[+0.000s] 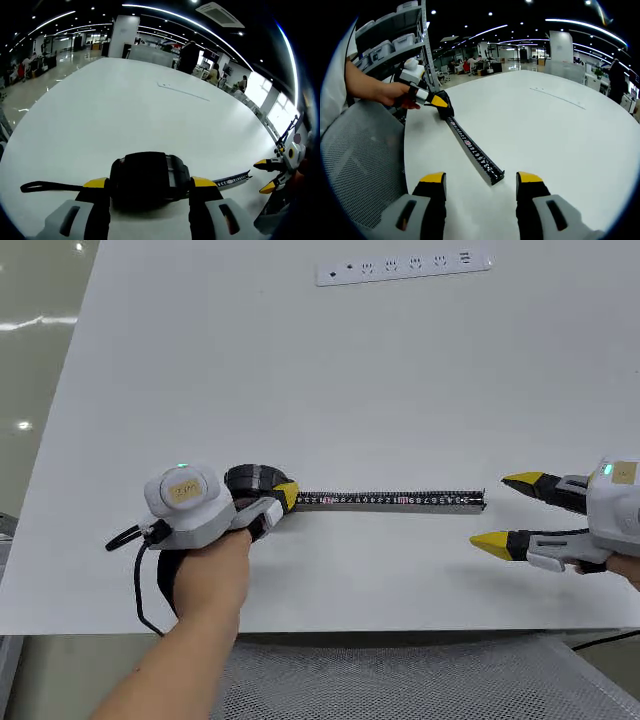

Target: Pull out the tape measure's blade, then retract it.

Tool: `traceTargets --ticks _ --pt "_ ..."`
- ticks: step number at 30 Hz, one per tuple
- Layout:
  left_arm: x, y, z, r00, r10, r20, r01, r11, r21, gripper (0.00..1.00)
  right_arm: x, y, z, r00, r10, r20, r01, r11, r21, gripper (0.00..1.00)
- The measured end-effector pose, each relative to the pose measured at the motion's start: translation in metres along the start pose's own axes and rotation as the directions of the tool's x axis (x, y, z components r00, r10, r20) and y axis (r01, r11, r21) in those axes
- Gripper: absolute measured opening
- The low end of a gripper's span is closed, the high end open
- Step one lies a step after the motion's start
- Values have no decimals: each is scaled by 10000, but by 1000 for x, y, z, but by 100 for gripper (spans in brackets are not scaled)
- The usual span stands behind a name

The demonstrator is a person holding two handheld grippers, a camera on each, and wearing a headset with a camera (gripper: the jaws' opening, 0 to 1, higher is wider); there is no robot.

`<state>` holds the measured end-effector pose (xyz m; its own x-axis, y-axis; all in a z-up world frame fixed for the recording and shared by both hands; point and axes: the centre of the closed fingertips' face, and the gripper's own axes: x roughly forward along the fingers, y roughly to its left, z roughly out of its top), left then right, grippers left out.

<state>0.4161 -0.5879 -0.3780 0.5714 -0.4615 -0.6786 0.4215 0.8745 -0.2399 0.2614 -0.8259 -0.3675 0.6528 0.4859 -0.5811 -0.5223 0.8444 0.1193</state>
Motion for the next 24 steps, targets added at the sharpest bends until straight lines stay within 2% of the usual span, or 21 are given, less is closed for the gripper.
traceTargets --ticks 21,24 --pt "1 1 -1 9998 142 -167 -140 9999 86 61 21 -16 -14 9960 552 -697 -613 9943 -877 42" --pt "1 1 -1 9997 147 -179 -146 9999 83 61 23 -16 -13 9960 591 -676 -653 9934 -941 39"
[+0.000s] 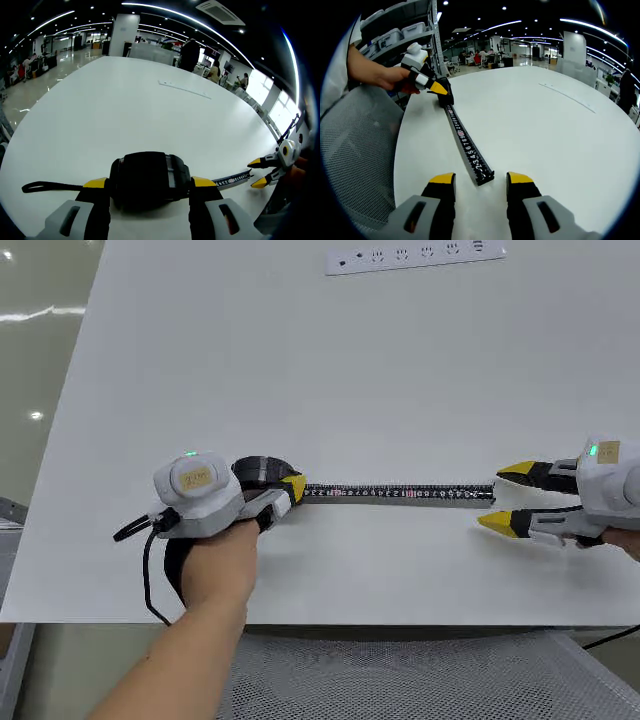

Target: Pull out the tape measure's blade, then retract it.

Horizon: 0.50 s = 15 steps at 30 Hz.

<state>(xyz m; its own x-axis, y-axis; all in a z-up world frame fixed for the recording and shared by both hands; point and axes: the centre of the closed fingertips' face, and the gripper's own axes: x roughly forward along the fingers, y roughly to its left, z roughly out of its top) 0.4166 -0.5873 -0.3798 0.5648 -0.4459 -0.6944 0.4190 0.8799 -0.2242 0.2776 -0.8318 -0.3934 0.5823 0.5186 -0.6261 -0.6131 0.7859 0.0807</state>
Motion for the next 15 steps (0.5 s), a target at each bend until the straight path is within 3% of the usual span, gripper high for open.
traceTargets --ticks 15 --pt "0 0 0 10000 4 -28 -4 10000 -20 61 7 -4 -2 9995 309 110 -303 9980 -562 25"
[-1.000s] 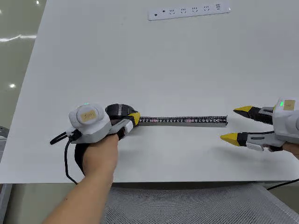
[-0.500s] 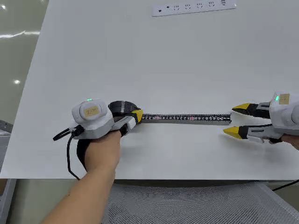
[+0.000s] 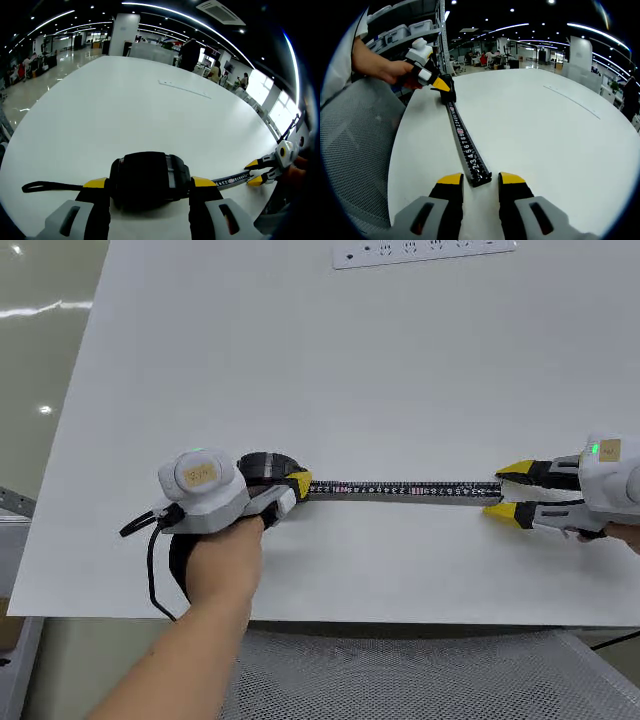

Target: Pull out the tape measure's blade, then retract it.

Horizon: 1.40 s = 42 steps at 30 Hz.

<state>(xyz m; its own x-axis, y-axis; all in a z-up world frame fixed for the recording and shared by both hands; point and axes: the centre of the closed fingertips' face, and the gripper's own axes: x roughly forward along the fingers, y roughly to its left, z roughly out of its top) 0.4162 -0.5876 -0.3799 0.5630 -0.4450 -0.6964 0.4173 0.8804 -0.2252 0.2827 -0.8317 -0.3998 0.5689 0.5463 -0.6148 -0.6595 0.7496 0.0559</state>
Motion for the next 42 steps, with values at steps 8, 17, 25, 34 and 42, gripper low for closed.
traceTargets --ticks 8,17,25,34,42 --pt "0 0 0 10000 -3 -17 3 10000 -11 61 -2 -4 -2 10000 -67 24 68 9990 -434 18" --pt "0 0 0 10000 -7 -41 7 10000 -13 61 -1 -3 0 9998 163 138 -155 9984 -544 16" --pt "1 1 0 10000 -26 -75 26 10000 -14 61 2 -1 2 9994 300 168 -287 9970 -716 14" --pt "2 2 0 10000 6 -12 -6 10000 34 61 1 2 1 9994 264 241 -243 9962 -834 13" --pt "0 1 1 9995 219 216 -223 9995 220 62 0 2 1 9992 141 375 -118 9980 -614 13"
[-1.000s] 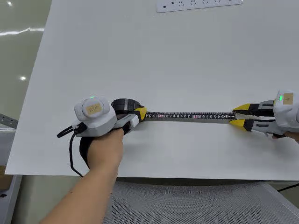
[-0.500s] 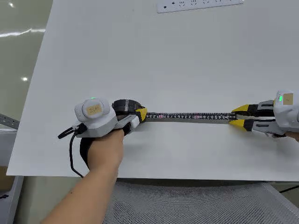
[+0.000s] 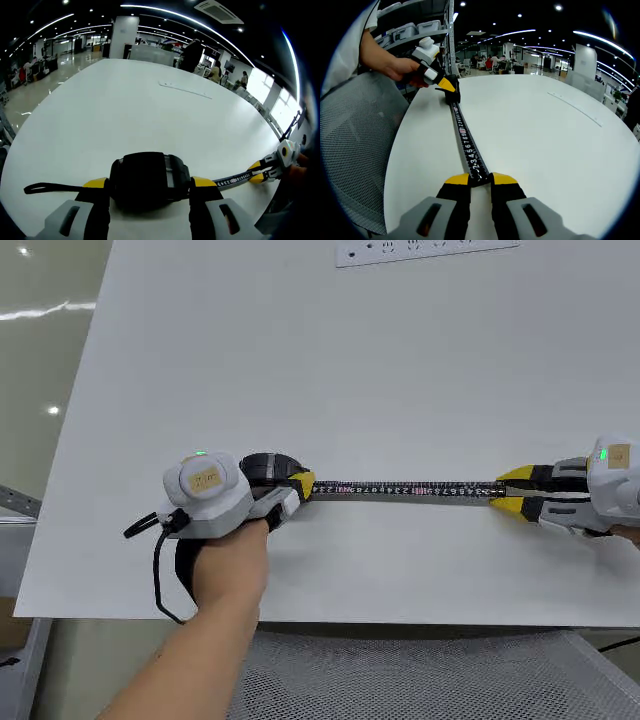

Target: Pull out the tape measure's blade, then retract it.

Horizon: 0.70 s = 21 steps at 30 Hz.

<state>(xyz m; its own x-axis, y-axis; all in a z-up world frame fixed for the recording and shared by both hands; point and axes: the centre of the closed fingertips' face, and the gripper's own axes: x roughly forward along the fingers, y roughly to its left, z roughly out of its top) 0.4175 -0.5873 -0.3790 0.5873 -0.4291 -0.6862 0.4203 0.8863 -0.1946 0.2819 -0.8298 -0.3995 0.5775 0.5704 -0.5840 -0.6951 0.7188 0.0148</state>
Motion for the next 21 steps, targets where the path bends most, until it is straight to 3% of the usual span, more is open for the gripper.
traceTargets --ticks 14,21 --pt "-1 1 5 9975 258 663 -291 9984 492 61 0 0 0 10000 -17 97 17 10000 39 13" --pt "1 1 4 9990 340 275 -354 9980 522 60 0 -1 0 10000 -54 59 54 10000 -35 13"
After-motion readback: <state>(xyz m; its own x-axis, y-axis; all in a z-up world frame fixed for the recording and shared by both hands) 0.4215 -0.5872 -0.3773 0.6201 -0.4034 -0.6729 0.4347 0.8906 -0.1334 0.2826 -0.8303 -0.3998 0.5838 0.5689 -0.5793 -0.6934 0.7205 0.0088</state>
